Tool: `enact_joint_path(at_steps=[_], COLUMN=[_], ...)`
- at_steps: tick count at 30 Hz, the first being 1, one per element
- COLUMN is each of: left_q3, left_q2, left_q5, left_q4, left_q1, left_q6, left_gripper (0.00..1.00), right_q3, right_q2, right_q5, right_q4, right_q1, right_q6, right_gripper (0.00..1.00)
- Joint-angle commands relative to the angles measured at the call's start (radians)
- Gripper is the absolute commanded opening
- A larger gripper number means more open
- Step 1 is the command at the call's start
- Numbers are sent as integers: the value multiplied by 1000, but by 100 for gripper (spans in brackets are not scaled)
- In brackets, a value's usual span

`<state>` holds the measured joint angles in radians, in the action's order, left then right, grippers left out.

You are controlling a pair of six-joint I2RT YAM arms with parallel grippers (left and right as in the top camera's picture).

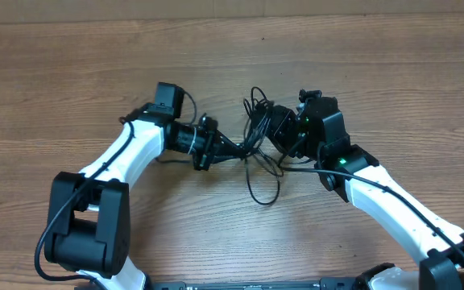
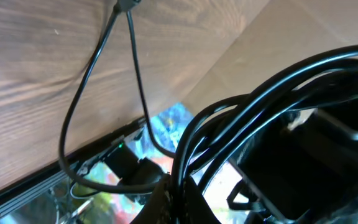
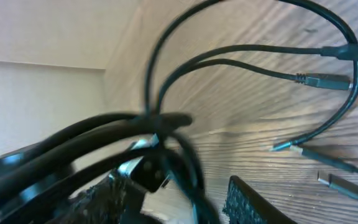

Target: Untangle cables

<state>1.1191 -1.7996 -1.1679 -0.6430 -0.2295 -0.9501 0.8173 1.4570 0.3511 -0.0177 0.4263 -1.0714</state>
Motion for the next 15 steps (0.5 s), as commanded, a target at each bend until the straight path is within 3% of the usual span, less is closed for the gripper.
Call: enact_joint_path(at_steps=[1, 4, 10, 13, 14, 15], left_q3=[8, 8, 8, 8, 9, 8], left_q2=[0, 0, 0, 0, 0, 0], left_q5=[-78, -97, -97, -85, -71, -52], left_q4=[8, 23, 23, 23, 24, 27], left_q1=[-28, -28, -28, -26, -23, -18], left_q6=[7, 3, 4, 5, 5, 5], left_gripper=[4, 4, 4, 6, 9, 18], right_q3=[7, 7, 7, 7, 7, 7], right_q2=[52, 53, 53, 53, 53, 52], right_q5=[19, 31, 35, 34, 35, 34], right_q4=[-3, -5, 3, 24, 32, 51], right_q1=[8, 9, 8, 8, 8, 8], right_q6=[49, 86, 161, 191, 190, 191], right_gripper=[51, 47, 4, 4, 4, 4])
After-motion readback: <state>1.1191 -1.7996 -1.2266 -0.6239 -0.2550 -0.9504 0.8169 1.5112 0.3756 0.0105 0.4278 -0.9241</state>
